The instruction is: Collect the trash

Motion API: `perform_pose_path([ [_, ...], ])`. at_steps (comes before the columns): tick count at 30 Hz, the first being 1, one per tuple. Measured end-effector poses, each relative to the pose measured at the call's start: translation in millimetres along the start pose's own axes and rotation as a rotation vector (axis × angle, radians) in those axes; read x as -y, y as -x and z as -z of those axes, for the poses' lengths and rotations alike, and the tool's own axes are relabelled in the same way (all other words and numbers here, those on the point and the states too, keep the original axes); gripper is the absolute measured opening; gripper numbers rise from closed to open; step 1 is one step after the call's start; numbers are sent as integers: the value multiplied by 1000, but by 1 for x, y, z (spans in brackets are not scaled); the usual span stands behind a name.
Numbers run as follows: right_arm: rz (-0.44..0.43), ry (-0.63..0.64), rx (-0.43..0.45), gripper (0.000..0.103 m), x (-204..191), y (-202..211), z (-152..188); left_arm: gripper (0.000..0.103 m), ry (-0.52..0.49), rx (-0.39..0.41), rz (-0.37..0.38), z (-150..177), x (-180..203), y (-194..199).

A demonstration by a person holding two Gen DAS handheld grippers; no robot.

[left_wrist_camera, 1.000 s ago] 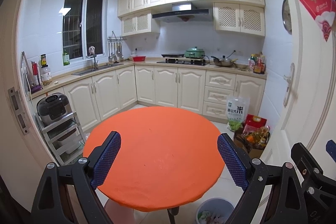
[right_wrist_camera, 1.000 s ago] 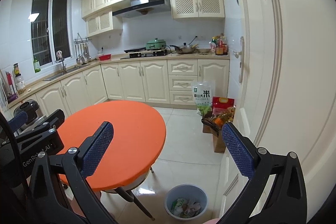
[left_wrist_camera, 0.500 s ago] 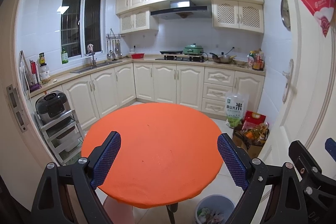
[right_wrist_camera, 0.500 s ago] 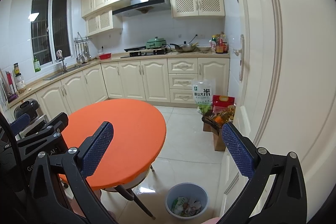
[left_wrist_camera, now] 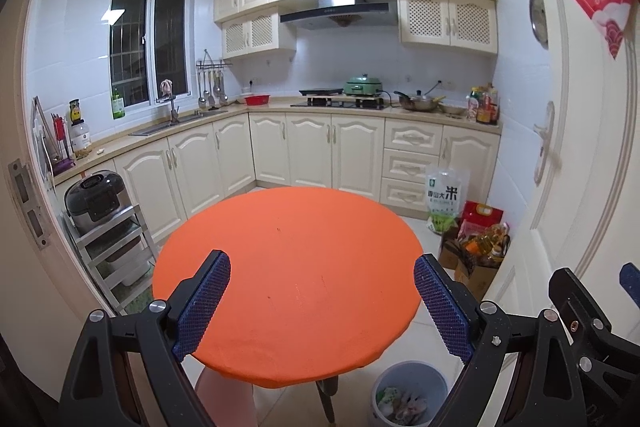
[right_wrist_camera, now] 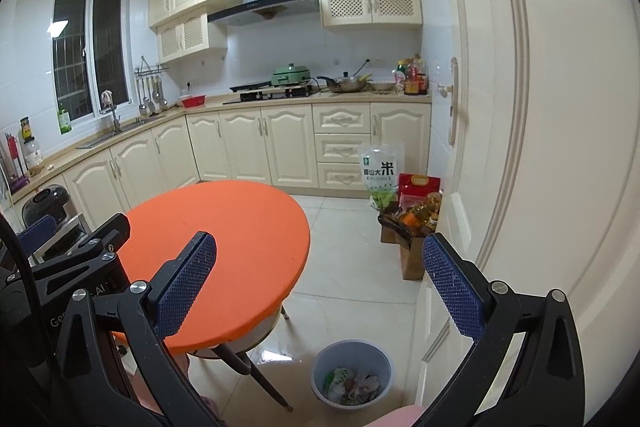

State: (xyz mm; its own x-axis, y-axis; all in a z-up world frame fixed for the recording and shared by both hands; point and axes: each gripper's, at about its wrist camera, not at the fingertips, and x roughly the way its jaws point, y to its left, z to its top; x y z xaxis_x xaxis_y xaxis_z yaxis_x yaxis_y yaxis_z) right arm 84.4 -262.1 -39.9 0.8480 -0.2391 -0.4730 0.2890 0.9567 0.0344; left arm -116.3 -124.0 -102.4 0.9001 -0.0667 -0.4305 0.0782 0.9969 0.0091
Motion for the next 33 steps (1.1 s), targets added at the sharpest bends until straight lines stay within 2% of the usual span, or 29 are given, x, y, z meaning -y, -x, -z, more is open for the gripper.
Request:
perform_pose_path([
  [33,36,-7,-13,103,-8,5,0,90,-11,-13,20,1,-2,12],
])
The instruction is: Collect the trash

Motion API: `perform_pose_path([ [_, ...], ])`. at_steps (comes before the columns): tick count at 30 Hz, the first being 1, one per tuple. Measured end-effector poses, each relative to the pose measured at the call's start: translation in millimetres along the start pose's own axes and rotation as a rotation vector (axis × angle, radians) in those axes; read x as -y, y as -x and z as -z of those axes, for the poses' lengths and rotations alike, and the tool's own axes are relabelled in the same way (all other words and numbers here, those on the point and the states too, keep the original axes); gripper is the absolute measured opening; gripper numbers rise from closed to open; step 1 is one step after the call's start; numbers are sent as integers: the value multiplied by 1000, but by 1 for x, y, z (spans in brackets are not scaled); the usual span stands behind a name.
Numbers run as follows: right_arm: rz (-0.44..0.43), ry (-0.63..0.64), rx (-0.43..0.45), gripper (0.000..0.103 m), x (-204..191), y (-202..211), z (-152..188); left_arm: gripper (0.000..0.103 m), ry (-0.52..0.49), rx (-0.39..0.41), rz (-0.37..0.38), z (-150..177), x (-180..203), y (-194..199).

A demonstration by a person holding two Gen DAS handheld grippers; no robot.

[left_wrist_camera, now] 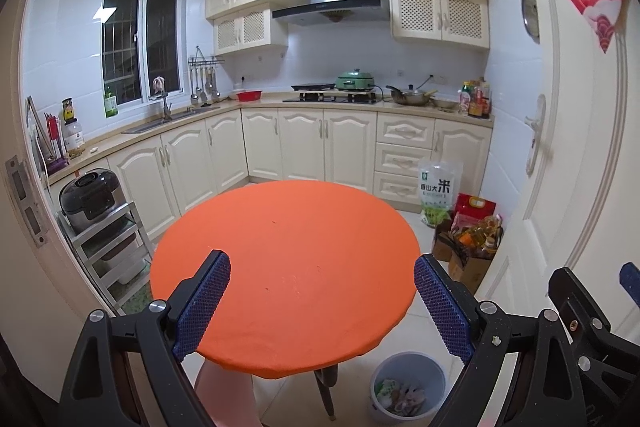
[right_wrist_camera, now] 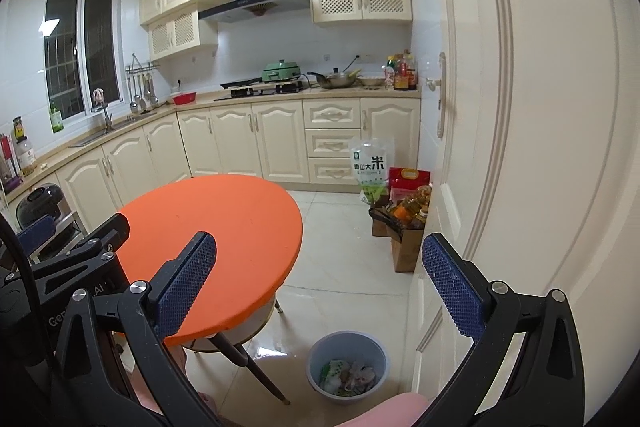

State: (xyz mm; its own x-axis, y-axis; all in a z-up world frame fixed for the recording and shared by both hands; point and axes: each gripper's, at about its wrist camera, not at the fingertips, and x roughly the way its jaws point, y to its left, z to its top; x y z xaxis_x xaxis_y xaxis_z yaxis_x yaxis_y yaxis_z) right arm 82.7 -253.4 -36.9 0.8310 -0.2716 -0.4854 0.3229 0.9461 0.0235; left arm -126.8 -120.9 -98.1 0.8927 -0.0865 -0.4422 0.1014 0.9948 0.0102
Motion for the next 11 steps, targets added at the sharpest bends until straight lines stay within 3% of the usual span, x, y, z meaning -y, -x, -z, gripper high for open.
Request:
perform_pose_path([
  [11,6,19,-1,103,-5,1,1,90,6,-9,1,2,-2,2],
])
